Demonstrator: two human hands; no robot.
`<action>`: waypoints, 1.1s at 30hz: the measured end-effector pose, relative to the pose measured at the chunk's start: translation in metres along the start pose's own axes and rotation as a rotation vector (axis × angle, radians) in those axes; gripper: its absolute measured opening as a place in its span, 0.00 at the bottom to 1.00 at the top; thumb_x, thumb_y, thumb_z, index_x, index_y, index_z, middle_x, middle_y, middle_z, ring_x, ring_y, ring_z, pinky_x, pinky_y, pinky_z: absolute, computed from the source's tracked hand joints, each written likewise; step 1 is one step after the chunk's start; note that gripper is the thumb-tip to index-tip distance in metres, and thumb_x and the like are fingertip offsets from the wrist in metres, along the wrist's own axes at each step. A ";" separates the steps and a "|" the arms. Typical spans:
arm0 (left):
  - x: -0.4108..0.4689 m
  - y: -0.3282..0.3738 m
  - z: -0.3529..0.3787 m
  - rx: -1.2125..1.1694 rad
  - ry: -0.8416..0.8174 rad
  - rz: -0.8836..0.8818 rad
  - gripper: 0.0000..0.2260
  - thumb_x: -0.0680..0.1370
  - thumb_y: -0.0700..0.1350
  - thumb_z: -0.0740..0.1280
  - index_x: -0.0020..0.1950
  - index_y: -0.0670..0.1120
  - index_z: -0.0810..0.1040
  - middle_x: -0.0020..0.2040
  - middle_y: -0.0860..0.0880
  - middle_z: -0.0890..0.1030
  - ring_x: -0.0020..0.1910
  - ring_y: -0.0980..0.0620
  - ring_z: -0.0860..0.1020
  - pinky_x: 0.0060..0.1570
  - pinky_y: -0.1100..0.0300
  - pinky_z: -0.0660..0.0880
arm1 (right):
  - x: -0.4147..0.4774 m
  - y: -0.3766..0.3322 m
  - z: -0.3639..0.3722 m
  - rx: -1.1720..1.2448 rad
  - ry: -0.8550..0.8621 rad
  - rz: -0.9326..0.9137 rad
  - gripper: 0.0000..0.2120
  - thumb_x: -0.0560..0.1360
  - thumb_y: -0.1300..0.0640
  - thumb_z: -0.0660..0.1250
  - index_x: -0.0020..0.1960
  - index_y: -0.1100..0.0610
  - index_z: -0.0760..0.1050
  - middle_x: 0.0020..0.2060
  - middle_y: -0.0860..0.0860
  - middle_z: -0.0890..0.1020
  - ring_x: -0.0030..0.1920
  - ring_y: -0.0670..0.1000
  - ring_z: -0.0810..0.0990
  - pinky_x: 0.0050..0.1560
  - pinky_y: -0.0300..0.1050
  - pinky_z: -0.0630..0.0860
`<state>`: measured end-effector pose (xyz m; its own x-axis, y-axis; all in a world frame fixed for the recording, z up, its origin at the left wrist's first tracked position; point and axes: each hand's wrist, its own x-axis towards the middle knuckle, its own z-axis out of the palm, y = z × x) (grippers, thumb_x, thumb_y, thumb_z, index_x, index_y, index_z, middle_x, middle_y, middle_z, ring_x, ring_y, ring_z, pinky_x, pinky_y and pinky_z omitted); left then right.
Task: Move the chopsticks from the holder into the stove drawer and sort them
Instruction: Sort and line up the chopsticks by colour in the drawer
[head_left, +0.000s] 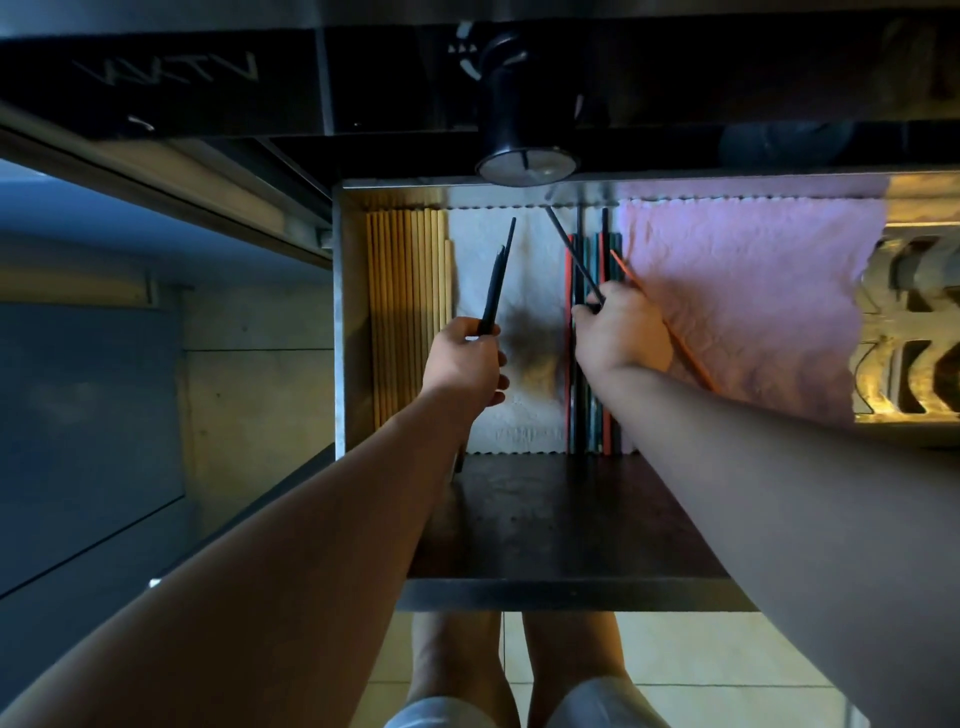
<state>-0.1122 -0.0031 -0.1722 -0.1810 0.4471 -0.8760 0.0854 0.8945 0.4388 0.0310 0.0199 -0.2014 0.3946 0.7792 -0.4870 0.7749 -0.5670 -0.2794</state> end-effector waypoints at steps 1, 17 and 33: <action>0.000 -0.001 0.000 0.003 -0.003 -0.001 0.10 0.82 0.40 0.59 0.60 0.46 0.75 0.44 0.46 0.78 0.36 0.51 0.78 0.36 0.58 0.78 | 0.001 -0.003 0.001 -0.023 -0.005 0.010 0.08 0.76 0.52 0.66 0.51 0.55 0.78 0.51 0.54 0.83 0.52 0.58 0.81 0.43 0.42 0.68; -0.004 0.000 -0.005 -0.123 -0.044 -0.040 0.15 0.80 0.33 0.60 0.64 0.46 0.74 0.50 0.44 0.80 0.43 0.50 0.82 0.42 0.58 0.82 | 0.009 -0.003 -0.003 0.147 -0.105 0.127 0.09 0.73 0.55 0.65 0.46 0.59 0.80 0.38 0.53 0.79 0.44 0.57 0.81 0.40 0.39 0.68; -0.005 -0.004 0.000 -0.106 -0.021 -0.075 0.14 0.81 0.33 0.60 0.64 0.45 0.74 0.49 0.47 0.81 0.46 0.52 0.83 0.43 0.56 0.82 | 0.014 0.023 -0.021 0.094 0.013 0.012 0.11 0.75 0.52 0.68 0.51 0.59 0.77 0.42 0.51 0.80 0.42 0.51 0.77 0.39 0.38 0.66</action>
<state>-0.1116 -0.0087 -0.1692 -0.1620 0.3796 -0.9109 -0.0322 0.9205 0.3893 0.0648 0.0235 -0.1973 0.4107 0.7750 -0.4804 0.7206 -0.5987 -0.3498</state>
